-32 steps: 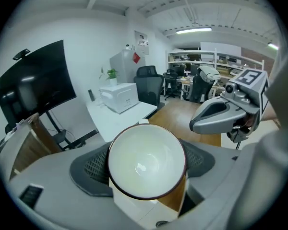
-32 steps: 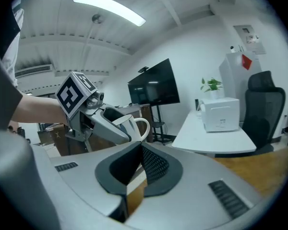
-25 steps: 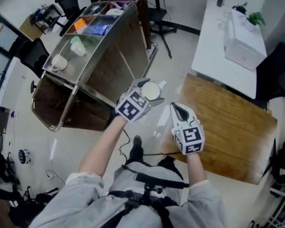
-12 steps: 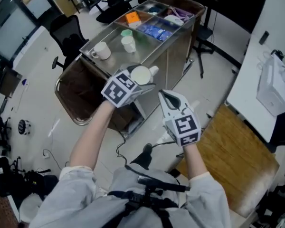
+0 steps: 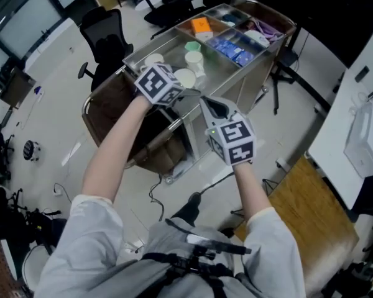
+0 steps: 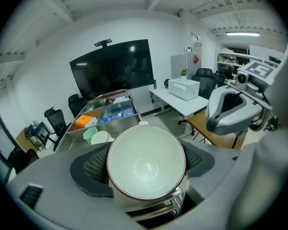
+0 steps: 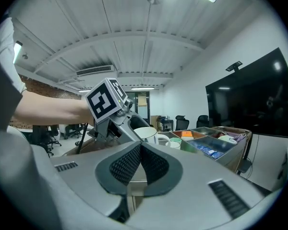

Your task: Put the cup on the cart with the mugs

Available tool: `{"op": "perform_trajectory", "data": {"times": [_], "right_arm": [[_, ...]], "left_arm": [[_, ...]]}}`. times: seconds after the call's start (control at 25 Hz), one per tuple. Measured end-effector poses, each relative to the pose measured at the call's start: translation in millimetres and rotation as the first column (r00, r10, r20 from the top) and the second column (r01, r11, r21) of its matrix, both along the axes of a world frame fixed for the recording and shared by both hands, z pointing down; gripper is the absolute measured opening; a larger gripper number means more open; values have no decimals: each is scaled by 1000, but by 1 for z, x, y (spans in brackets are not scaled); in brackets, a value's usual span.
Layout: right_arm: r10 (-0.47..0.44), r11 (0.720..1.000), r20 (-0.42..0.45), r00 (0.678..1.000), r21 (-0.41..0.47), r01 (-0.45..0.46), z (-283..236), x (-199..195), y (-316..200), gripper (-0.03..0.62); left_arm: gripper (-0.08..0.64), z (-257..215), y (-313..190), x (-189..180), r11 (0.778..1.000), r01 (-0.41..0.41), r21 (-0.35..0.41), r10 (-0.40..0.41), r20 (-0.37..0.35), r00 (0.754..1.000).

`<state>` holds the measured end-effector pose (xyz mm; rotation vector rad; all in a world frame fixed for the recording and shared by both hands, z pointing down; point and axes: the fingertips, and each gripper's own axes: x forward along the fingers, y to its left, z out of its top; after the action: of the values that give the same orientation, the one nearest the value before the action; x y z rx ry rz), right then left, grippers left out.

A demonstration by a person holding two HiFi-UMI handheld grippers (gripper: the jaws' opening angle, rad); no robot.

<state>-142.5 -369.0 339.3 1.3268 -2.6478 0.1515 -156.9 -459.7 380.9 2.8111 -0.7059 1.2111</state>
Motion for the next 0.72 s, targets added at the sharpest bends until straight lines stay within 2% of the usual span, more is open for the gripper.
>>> {"op": "perform_trajectory", "data": {"times": [0.24, 0.72], "right_arm": [[9, 999, -42, 999, -51, -11, 15, -10, -31, 10], [21, 995, -71, 997, -101, -28, 36, -19, -59, 11]], "left_arm": [[414, 35, -34, -2, 996, -34, -80, 38, 49, 998], [415, 86, -67, -14, 986, -50, -159, 67, 100, 993]]}}
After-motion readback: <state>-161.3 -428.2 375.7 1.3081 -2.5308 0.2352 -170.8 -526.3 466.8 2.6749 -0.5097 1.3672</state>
